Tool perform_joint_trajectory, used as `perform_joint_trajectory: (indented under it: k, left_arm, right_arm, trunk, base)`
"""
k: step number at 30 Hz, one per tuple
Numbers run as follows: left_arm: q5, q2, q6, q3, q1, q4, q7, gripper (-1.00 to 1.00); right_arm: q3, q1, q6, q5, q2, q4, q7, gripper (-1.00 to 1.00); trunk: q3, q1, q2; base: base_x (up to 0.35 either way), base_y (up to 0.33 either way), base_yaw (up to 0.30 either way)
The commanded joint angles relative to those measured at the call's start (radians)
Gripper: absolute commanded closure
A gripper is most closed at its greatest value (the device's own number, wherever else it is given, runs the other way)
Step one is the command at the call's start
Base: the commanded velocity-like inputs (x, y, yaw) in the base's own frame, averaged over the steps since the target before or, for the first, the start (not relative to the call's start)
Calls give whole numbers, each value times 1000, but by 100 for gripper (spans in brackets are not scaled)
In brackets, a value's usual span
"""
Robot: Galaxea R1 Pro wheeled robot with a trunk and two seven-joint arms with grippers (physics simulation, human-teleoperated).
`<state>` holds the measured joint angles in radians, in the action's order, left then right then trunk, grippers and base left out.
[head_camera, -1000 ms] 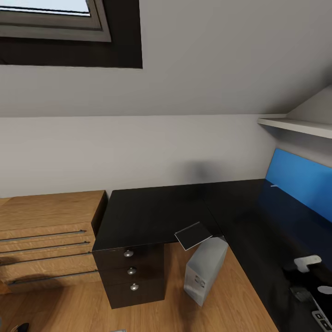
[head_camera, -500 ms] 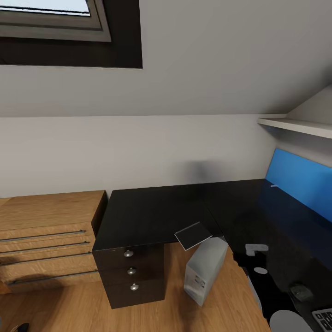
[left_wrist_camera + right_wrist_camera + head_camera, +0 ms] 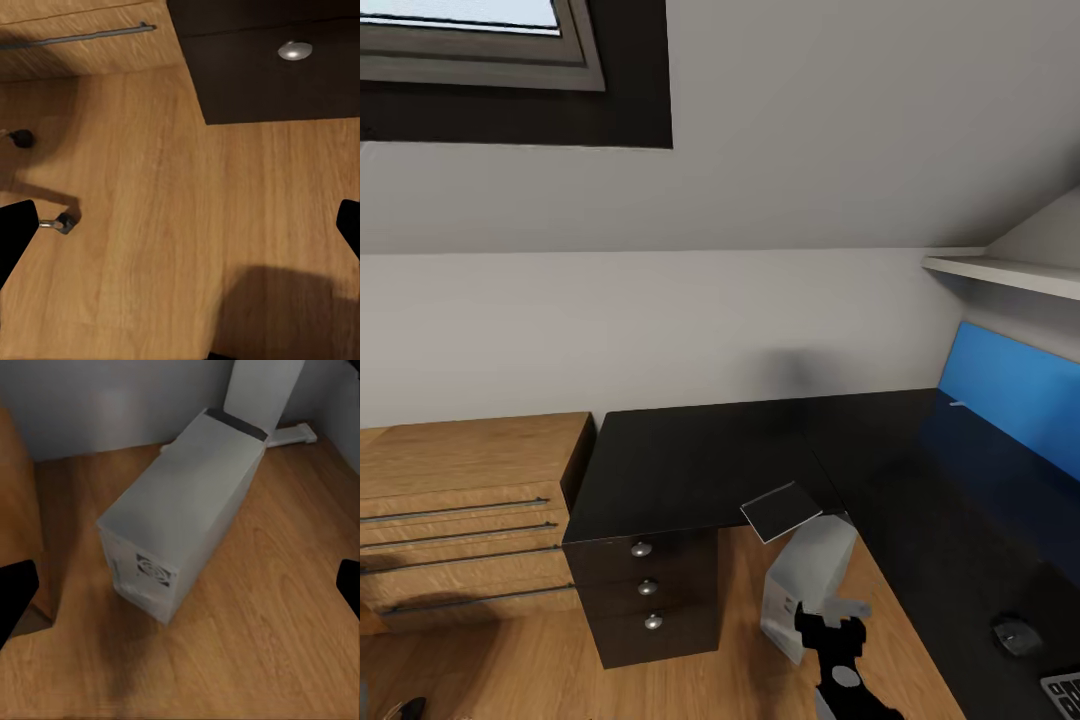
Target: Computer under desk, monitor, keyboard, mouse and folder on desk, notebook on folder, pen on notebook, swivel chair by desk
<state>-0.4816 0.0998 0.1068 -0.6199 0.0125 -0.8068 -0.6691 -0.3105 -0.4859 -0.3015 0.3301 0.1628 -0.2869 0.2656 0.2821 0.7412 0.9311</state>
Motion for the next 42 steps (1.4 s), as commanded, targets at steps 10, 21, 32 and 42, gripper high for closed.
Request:
perform_joint_trajectory:
  k: [10, 21, 32, 42]
  left_arm:
    - [-10, 1, 22, -7, 1, 1, -6, -100]
    - [-9, -29, 23, -9, 1, 37, -6, -100]
    - [-7, -47, 24, -7, 1, 60, -5, -100]
    - [-7, -48, 23, -7, 1, 67, -4, -100]
  right_arm:
    - [-9, 0, -226, 10, -16, 205, 17, -100]
    - [-3, 0, -261, 20, -24, 287, -73, -100]
    - [-4, 0, -266, 17, -26, 290, -87, -100]
    - [-4, 0, -298, 17, -26, 291, -86, -100]
  trunk:
    - [1, 0, 1]
    - [1, 0, 1]
    - [1, 0, 1]
    - [1, 0, 1]
  base:
    - [0, 0, 250]
    - [0, 0, 105]
    - [0, 0, 1]
    - [-8, 106, 159]
